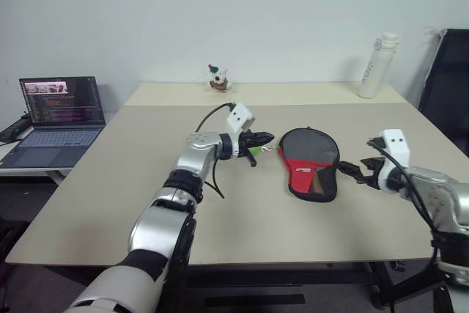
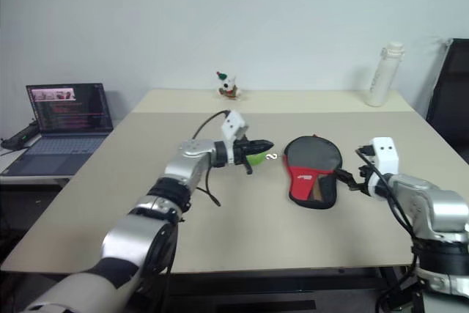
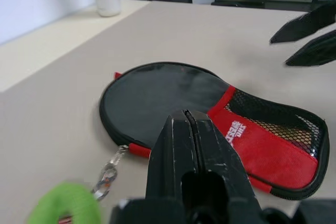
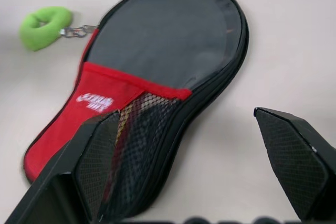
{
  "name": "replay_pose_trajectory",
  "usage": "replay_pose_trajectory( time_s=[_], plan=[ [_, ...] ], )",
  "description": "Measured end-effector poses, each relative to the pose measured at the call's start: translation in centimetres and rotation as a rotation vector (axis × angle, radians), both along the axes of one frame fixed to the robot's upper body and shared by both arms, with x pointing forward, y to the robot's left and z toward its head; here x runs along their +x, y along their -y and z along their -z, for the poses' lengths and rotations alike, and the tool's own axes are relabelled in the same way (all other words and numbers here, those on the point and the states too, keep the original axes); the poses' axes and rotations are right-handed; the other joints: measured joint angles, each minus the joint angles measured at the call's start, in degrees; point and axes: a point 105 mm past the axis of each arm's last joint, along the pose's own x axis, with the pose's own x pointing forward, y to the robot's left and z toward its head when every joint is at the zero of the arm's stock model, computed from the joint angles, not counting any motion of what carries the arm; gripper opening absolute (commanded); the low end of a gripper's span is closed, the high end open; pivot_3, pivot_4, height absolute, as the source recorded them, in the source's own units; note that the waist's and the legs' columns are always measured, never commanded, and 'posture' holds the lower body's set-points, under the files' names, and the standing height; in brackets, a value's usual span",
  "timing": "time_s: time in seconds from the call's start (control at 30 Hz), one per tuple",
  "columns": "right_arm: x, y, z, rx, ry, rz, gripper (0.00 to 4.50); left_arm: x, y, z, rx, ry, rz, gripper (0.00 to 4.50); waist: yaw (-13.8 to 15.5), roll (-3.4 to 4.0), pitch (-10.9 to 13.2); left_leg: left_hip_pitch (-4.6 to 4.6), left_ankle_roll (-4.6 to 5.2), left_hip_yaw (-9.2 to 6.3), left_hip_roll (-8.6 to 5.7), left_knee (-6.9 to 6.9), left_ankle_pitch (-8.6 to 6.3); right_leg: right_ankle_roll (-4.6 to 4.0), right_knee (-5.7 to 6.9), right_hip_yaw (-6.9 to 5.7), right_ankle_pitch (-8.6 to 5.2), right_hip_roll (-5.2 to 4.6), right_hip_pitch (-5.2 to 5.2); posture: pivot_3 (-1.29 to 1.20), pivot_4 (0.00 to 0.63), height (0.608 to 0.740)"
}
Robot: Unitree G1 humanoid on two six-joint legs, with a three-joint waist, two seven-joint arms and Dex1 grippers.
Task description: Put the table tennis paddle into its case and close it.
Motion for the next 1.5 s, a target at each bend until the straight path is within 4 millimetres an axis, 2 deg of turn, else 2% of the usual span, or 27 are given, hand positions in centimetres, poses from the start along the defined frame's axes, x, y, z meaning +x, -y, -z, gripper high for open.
replay_pose_trajectory(
  time_s=[0.1,0.27,0.47,0.67,0.77,1.0,1.17,1.3,1.43,1.5],
  plan=[
    [1.5,0.0,1.7,-0.012,-0.036,0.031,4.50,-0.9,-1.6,0.4,-0.004,-0.007,-0.009,0.02,-0.14,0.03,-0.02,0.07,0.00,0.04,0.02,-0.02,0.00,-0.25,0.07,0.07,0.15,0.01,-0.01,0.00,0.150,0.740],
    [3.4,0.5,4.3,-0.027,-0.081,0.075,4.50,-2.2,-3.4,2.7,0.003,-0.088,-0.054,0.02,0.00,0.03,-0.02,0.06,-0.01,0.05,0.04,0.04,0.01,-0.27,0.13,0.08,0.16,0.01,-0.02,0.00,0.150,0.740],
    [4.7,-0.5,5.2,-0.021,-0.078,0.045,4.50,-3.0,-4.1,2.3,0.006,-0.084,-0.082,0.02,0.02,0.02,-0.02,0.10,-0.01,0.07,0.02,0.05,0.01,-0.27,0.15,0.11,0.17,0.01,0.01,0.00,0.150,0.740],
    [5.1,-1.7,5.5,-0.034,-0.073,0.000,4.50,-3.1,-4.2,2.5,0.003,-0.100,-0.095,0.02,-0.64,0.01,-0.03,0.49,-0.01,0.28,0.06,0.00,0.00,-0.22,0.27,0.38,0.13,0.09,0.16,0.00,0.150,0.740],
    [5.0,-2.0,5.8,-0.019,-0.088,-0.015,3.87,-3.2,-4.4,2.3,0.003,-0.092,-0.100,0.00,-0.85,0.00,-0.04,0.59,-0.01,0.35,0.09,-0.02,0.00,-0.23,0.28,0.46,0.13,0.11,0.22,0.00,0.150,0.740],
    [4.5,-3.6,6.3,0.022,-0.125,-0.079,1.51,-3.2,-5.1,2.8,0.014,-0.099,-0.122,0.00,-1.04,-0.09,-0.12,0.86,-0.01,0.53,0.11,-0.08,-0.01,-0.02,0.32,0.67,0.01,0.11,0.35,0.00,0.150,0.740],
    [4.6,-5.1,6.5,0.046,-0.128,-0.111,0.04,-3.4,-5.4,3.7,0.037,-0.121,-0.125,0.00,-1.30,-0.13,-0.15,0.92,-0.02,0.62,0.13,-0.09,-0.01,-0.03,0.35,0.79,0.02,0.12,0.35,0.00,0.150,0.740],
    [4.9,-6.1,6.3,0.062,-0.131,-0.133,0.01,-4.1,-7.0,4.9,0.062,-0.161,-0.119,0.00,-1.96,-0.14,-0.16,0.98,-0.02,0.73,0.22,-0.14,-0.02,-0.07,0.36,0.91,0.04,0.20,0.30,0.00,0.150,0.740],
    [4.7,-7.1,6.1,0.086,-0.145,-0.168,0.01,-6.7,-8.8,5.8,0.053,-0.243,-0.021,0.00,-2.70,-0.14,-0.15,0.97,-0.04,0.74,0.26,-0.25,-0.04,-0.26,0.33,0.94,0.13,0.23,0.24,0.00,0.150,0.740],
    [4.3,-7.7,5.9,0.092,-0.156,-0.199,0.01,-8.0,-9.5,5.6,0.036,-0.278,0.024,0.00,-2.80,-0.14,-0.15,0.93,-0.06,0.73,0.28,-0.26,-0.05,-0.27,0.31,0.94,0.12,0.23,0.19,0.00,0.150,0.740]
  ],
)
